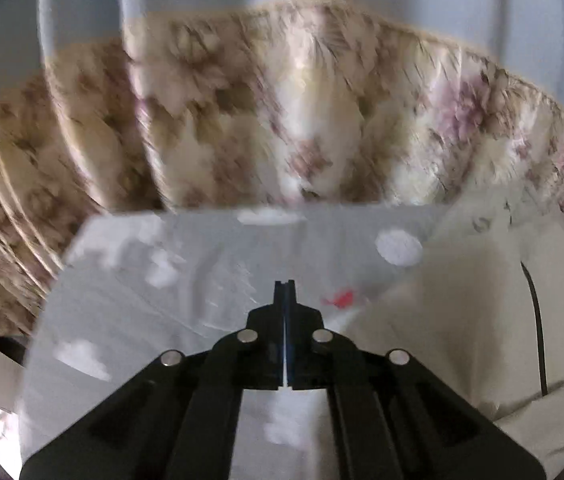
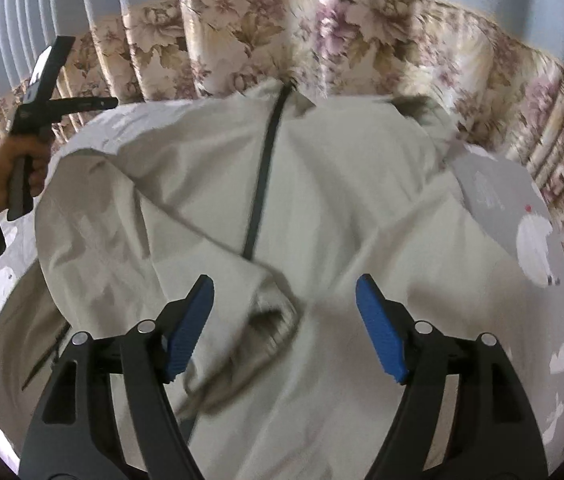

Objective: Fold large clothes

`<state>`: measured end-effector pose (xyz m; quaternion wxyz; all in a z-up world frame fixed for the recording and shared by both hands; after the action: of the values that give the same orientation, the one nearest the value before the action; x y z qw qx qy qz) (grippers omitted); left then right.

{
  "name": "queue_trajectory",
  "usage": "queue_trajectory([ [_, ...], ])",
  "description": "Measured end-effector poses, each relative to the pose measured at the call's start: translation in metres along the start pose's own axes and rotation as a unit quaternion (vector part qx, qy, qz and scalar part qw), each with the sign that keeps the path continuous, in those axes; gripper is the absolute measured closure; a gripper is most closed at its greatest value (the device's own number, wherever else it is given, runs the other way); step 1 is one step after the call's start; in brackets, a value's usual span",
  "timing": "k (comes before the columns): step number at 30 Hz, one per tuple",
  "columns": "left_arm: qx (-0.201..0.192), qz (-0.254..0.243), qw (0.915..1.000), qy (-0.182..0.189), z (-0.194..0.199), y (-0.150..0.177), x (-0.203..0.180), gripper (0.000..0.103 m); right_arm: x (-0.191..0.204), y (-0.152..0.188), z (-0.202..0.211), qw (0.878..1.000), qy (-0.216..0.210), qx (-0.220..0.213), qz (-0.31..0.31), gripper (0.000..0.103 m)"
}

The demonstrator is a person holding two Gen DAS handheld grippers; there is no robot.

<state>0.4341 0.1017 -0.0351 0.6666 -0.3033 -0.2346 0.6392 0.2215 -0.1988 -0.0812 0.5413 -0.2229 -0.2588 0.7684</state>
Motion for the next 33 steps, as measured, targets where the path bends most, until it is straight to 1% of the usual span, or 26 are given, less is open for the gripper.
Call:
queue_trajectory([
  [1,0.019,-0.016,0.9997,-0.008,-0.002,0.002,0.002,0.103,0.001,-0.004,0.000,1.000,-0.001,-0.005,-0.002,0.028],
  [3,0.036,-0.041,0.9982,-0.025,0.001,0.016,-0.001,0.103,0.000,-0.008,-0.001,1.000,-0.005,-0.011,-0.011,0.027],
  [4,0.059,-0.048,0.9970,-0.011,-0.003,0.027,-0.004,0.102,-0.001,-0.009,-0.001,1.000,-0.008,-0.013,-0.016,0.027],
  [6,0.082,-0.044,0.9956,0.012,-0.008,0.043,-0.012,0.097,-0.001,-0.008,-0.004,1.000,-0.010,-0.011,-0.019,0.026],
  [7,0.093,-0.042,0.9945,0.020,-0.010,0.049,-0.014,0.074,-0.001,-0.006,-0.006,1.000,-0.008,-0.007,-0.015,0.026],
  [8,0.099,-0.036,0.9941,0.024,-0.012,0.054,-0.015,0.034,-0.001,-0.006,-0.007,1.000,-0.007,-0.004,-0.013,0.026],
  [9,0.101,-0.034,0.9940,0.026,-0.013,0.059,-0.017,0.021,-0.001,-0.005,-0.008,1.000,-0.007,-0.003,-0.013,0.026],
  [10,0.102,-0.034,0.9937,0.031,-0.014,0.062,-0.021,0.018,-0.002,-0.005,-0.009,1.000,-0.006,-0.002,-0.014,0.026],
  [12,0.122,-0.028,0.9912,0.041,-0.017,0.074,-0.032,0.018,-0.004,-0.003,-0.011,1.000,-0.007,-0.001,-0.020,0.026],
  [13,0.134,-0.022,0.9892,0.054,-0.018,0.082,-0.037,0.023,-0.005,-0.003,-0.012,1.000,-0.007,0.000,-0.021,0.026],
  [14,0.145,-0.016,0.9866,0.073,-0.020,0.090,-0.047,0.042,-0.005,-0.002,-0.013,1.000,-0.007,0.002,-0.021,0.026],
  [15,0.152,-0.016,0.9845,0.086,-0.021,0.097,-0.054,0.052,-0.005,-0.002,-0.014,1.000,-0.007,0.003,-0.022,0.026],
  [16,0.152,-0.022,0.9839,0.092,-0.021,0.102,-0.061,0.067,-0.005,-0.001,-0.015,1.000,-0.008,0.005,-0.022,0.026],
  [17,0.144,-0.032,0.9846,0.094,-0.019,0.105,-0.068,0.077,-0.005,-0.001,-0.017,1.000,-0.009,0.007,-0.022,0.026],
  [18,0.140,-0.035,0.9843,0.101,-0.016,0.106,-0.073,0.093,-0.005,-0.001,-0.018,1.000,-0.009,0.008,-0.021,0.026],
  [19,0.126,-0.032,0.9865,0.100,-0.012,0.103,-0.075,0.095,-0.005,-0.002,-0.019,1.000,-0.009,0.009,-0.021,0.026],
  [21,0.100,-0.026,0.9912,0.083,-0.006,0.094,-0.069,0.097,-0.005,-0.002,-0.022,1.000,-0.008,0.011,-0.018,0.026],
  [22,0.067,-0.017,0.9959,0.059,0.002,0.080,-0.057,0.097,-0.006,-0.003,-0.023,1.000,-0.006,0.011,-0.016,0.026],
  [23,0.035,-0.005,0.9987,0.038,0.012,0.066,-0.046,0.098,-0.006,-0.004,-0.023,1.000,-0.005,0.011,-0.016,0.026],
  [25,-0.015,0.010,0.9996,0.023,0.037,0.043,-0.030,0.099,-0.007,-0.007,-0.020,1.000,-0.001,0.005,-0.015,0.026],
  [26,-0.031,0.004,0.9995,0.009,0.046,0.037,-0.029,0.099,-0.007,-0.009,-0.019,1.000,0.001,0.000,-0.016,0.026],
  [28,-0.074,-0.035,0.9958,-0.041,0.059,0.031,-0.032,0.098,-0.007,-0.010,-0.020,1.000,-0.003,0.000,-0.020,0.025],
  [29,-0.070,-0.060,0.9931,-0.073,0.052,0.035,-0.033,0.098,-0.005,-0.009,-0.022,1.000,-0.006,0.002,-0.021,0.025],
  [30,-0.053,-0.054,0.9939,-0.080,0.040,0.042,-0.027,0.098,-0.003,-0.007,-0.023,1.000,-0.008,0.006,-0.023,0.025],
  [31,-0.027,-0.034,0.9964,-0.073,0.025,0.052,-0.019,0.098,-0.001,-0.004,-0.025,1.000,-0.011,0.011,-0.023,0.025],
  [33,-0.004,-0.024,0.9972,-0.070,0.013,0.065,-0.010,0.092,0.006,0.003,-0.024,0.999,-0.023,0.016,-0.024,0.025],
])
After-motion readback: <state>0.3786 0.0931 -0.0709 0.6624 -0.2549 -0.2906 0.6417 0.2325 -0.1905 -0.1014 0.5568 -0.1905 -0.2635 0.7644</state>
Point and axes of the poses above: each gripper's, at about its wrist camera, not at the fingertips, and z roughly against the way its jaws point, x to its left, y to its underside, the point moved 8 cm from there along -z, roughly the way its jaws point, and after that the axes turned 8 degrees about z, right-handed, at the moved point
